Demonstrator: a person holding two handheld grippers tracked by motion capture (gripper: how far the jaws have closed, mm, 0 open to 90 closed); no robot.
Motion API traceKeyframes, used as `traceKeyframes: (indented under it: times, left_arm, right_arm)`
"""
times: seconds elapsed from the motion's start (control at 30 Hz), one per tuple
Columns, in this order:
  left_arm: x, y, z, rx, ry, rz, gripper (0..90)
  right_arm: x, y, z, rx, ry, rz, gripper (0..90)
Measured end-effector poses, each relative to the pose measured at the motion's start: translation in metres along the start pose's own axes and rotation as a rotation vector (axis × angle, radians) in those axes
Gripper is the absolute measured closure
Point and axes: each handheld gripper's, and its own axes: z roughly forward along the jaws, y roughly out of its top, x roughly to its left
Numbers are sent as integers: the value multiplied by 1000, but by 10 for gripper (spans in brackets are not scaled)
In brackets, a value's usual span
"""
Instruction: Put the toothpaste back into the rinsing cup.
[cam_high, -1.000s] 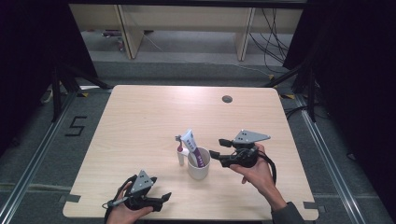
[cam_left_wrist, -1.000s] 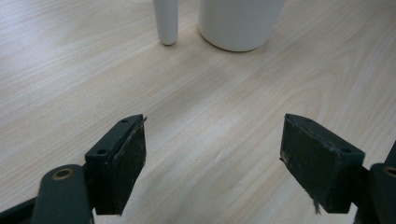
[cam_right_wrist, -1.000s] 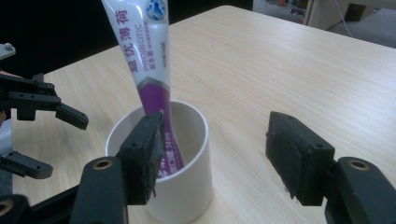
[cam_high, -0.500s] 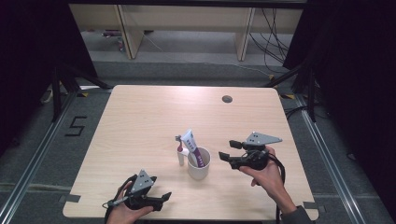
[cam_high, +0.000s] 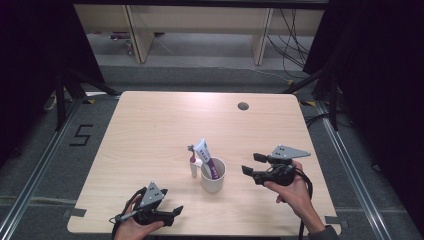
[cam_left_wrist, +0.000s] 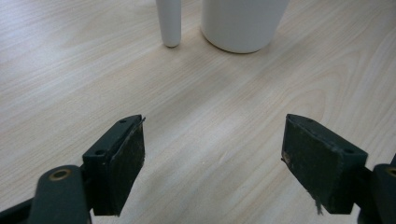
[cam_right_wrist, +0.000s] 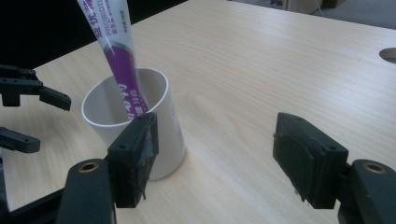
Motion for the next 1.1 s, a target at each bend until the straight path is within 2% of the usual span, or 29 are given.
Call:
traceKeyframes:
  times: [0.03,0.07,0.13,0.17,0.27,0.3,0.33,0.4,0.43,0.47,0.53,0.57,0.6,0.8,0.83,0.87,1.0,1.03,1.07,1.1]
  left_arm:
    - [-1,0,-1,3,5,4,212]
    - [-1,-1,-1,-3,-7,-4,211]
    - [0,-1,0,1,-1,3,212]
    - [0,-1,1,-5,-4,-6,211]
    - [-1,0,0,-5,-1,-1,212]
    - [-1,1,-1,3,-2,2,212]
    - [-2,0,0,-10,0,-11,212]
    - [-1,0,-1,-3,-3,2,212]
    - [-1,0,-1,-3,-7,2,212]
    - [-1,-1,-1,-2,-7,1,212]
    - [-1,0,-1,-1,-8,4,211]
    - [-2,0,-1,-5,-5,2,212]
    - [-2,0,-1,-2,-9,9,212]
    - [-1,-1,0,3,0,7,212]
    - [-1,-1,0,4,-4,7,212]
    - [-2,-1,0,-2,-6,-1,212]
    - [-2,-1,0,3,0,6,212]
    - [-1,-1,0,3,0,7,212]
    - [-2,-1,0,3,0,6,212]
    - [-2,-1,0,3,-3,6,212]
  right_arm:
    - [2,-1,-1,7,0,29,320]
    - [0,-2,-2,5,-4,0,319]
    - [1,-3,-6,24,-5,20,316]
    - [-1,-4,-6,9,-11,6,315]
    - [-1,-8,-11,28,-19,29,308]
    - [-4,-10,-10,11,-17,10,305]
    - [-4,-12,-12,13,-21,20,304]
    - [-6,-15,-14,19,-25,24,299]
    - [-5,-17,-16,36,-32,48,297]
    - [-7,-19,-16,20,-36,23,294]
    - [-7,-22,-18,35,-34,46,290]
    - [-5,-24,-19,37,-32,76,284]
    - [-8,-25,-20,32,-44,34,281]
    - [-8,-33,-27,36,-48,70,265]
    - [-10,-34,-29,35,-48,54,261]
    - [-10,-35,-31,38,-59,59,257]
    - [-10,-41,-37,54,-71,95,242]
    - [-13,-43,-38,36,-69,71,241]
    - [-13,-44,-38,35,-70,80,240]
    - [-14,-46,-40,39,-75,65,239]
